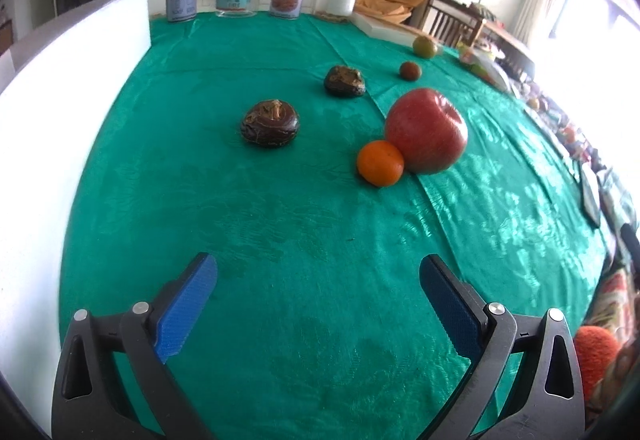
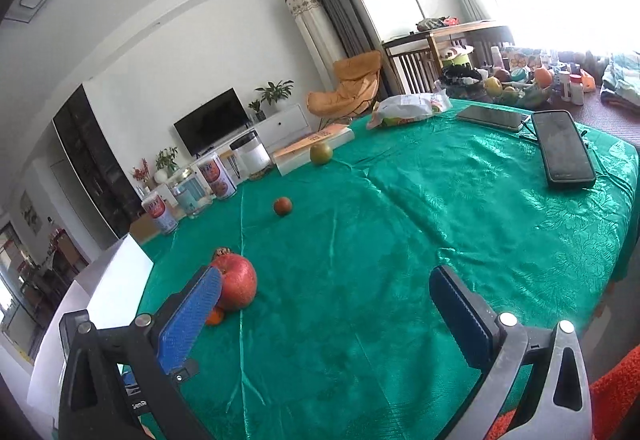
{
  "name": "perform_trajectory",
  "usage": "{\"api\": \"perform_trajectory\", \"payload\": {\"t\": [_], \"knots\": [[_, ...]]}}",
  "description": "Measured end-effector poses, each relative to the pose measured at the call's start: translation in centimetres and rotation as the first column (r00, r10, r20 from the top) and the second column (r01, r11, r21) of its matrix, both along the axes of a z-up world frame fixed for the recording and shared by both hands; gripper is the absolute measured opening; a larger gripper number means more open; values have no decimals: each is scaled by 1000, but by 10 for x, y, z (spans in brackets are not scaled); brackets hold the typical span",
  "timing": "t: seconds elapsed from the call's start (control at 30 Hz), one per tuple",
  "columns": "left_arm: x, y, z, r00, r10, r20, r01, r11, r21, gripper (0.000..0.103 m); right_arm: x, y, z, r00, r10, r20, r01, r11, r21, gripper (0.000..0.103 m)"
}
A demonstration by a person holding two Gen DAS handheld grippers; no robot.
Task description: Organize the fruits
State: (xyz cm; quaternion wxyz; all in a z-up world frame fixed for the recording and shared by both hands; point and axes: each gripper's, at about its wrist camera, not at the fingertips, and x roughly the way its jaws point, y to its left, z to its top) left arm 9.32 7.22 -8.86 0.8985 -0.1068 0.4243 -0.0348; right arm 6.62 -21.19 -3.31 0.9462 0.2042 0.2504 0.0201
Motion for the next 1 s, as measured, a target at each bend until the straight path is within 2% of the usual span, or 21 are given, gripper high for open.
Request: {"api": "perform_trajectory", "payload": {"t": [0.13,0.23,0.27,0.37,0.43,0.5,0.57,0.6,0.67,0.7,0.73,0.9,1.0], "knots": [[9,3,13,999,15,31,-16,1000,13,101,17,-1,-13,994,-4,-107,6,1000,20,103],[31,1,22,998,60,35,-63,993,97,100,14,-2,-14,995,-5,-102,7,1000,21,103],[38,4,22,994,99,41,-102,990,100,100,12,-2,-13,996,-4,-93,6,1000,19,103],[58,20,11,983,182,4,-182,982,48,96,10,-2,-12,997,-4,-83,5,1000,16,103],[73,20,2,983,180,-22,-178,982,64,88,12,-3,-13,996,-4,-92,6,1000,21,103],[87,17,-6,986,161,-47,-155,982,107,87,15,-3,-16,994,-1,-106,3,1000,26,103],[93,14,-8,987,160,-28,-154,977,147,87,16,-3,-18,993,4,-115,-1,1000,29,103],[95,15,-9,988,153,-30,-147,979,144,85,17,-3,-18,993,6,-117,-3,1000,30,103],[98,16,-8,990,138,-12,-135,980,144,70,17,-3,-18,993,11,-116,-7,999,31,103],[99,15,-7,992,124,-5,-122,980,158,54,17,-3,-19,993,14,-116,-10,999,32,103],[99,14,-7,994,110,-2,-108,978,176,44,17,-2,-19,993,18,-117,-14,999,32,103],[80,17,-7,994,108,2,-107,979,171,43,24,3,-23,988,55,-144,-51,998,28,103],[63,17,-6,995,102,1,-100,980,170,43,42,5,-33,961,161,-225,-142,985,99,103]]}}
